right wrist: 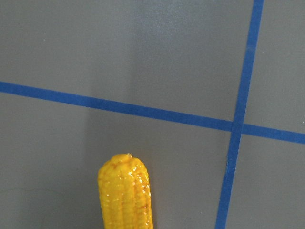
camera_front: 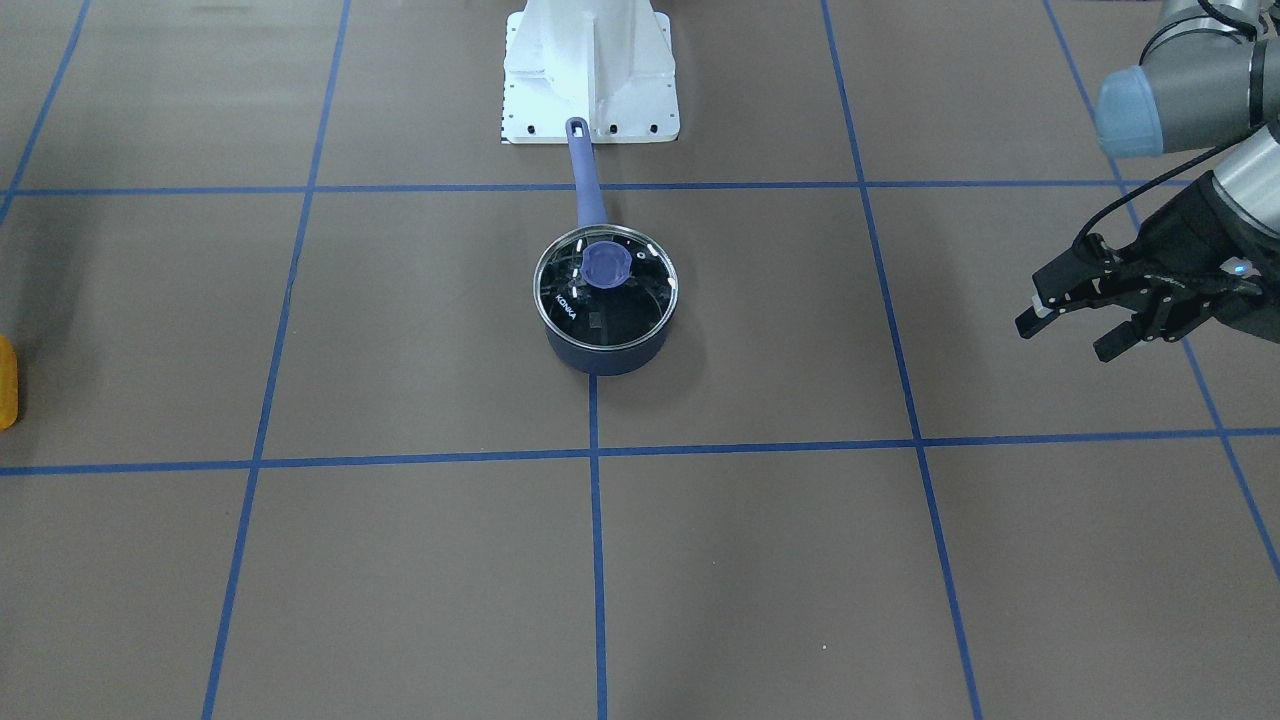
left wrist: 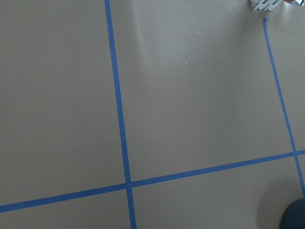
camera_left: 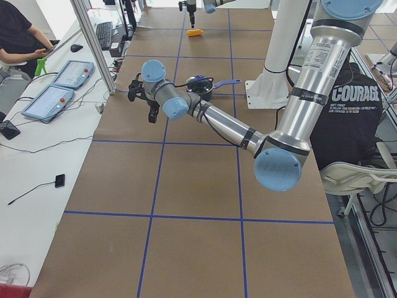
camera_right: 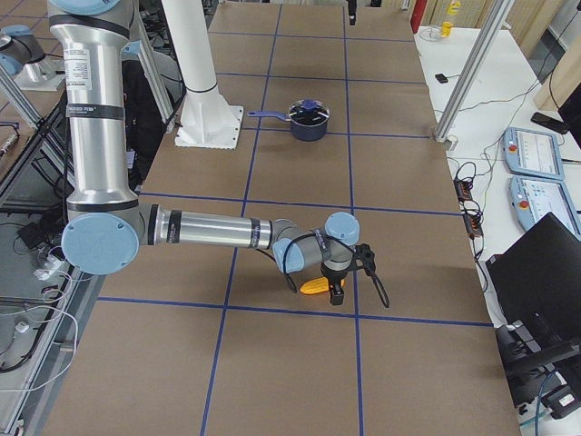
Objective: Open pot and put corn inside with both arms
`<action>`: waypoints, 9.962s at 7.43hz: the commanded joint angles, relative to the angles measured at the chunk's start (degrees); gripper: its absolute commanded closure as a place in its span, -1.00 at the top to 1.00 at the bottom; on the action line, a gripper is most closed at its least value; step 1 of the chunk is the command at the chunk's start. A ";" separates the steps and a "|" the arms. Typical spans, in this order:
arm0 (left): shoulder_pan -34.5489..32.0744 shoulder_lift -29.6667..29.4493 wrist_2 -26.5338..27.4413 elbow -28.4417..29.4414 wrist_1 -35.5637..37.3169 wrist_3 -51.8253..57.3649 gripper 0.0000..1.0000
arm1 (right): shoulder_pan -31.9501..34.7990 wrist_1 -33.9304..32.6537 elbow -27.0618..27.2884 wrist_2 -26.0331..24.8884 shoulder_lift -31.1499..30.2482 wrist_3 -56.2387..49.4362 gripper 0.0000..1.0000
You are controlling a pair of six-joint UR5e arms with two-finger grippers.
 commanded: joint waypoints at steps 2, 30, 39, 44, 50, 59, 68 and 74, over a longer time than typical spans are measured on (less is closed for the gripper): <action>0.33 -0.11 0.15 -0.27 0.00 -0.44 0.96 | -2.23 4.96 -3.10 -0.31 0.06 -0.03 1.00; 37.74 -16.61 34.05 -17.24 21.34 -34.44 0.95 | 1.10 -27.34 7.08 4.70 19.74 -0.38 -0.10; 41.73 -27.52 39.35 -0.03 21.01 -33.06 0.95 | 1.37 -27.53 6.99 5.75 20.63 -0.21 -0.09; 41.38 -27.53 40.23 3.51 18.90 -29.00 0.95 | 1.54 -27.53 6.99 7.16 20.98 0.41 -0.09; 41.47 -27.35 40.14 3.51 18.98 -29.00 0.86 | 1.46 -27.44 6.73 6.98 20.89 0.32 -0.09; 42.35 -27.09 40.06 3.24 19.34 -29.35 0.21 | 0.93 -27.44 5.58 6.54 21.77 0.23 -0.09; 37.62 -19.04 36.02 -11.49 26.19 -19.10 -0.04 | -2.22 -27.53 6.37 7.07 27.29 13.20 -0.10; 24.45 3.21 25.92 -14.08 9.42 -1.88 -0.04 | -16.18 -27.44 13.05 0.76 35.99 42.20 -0.10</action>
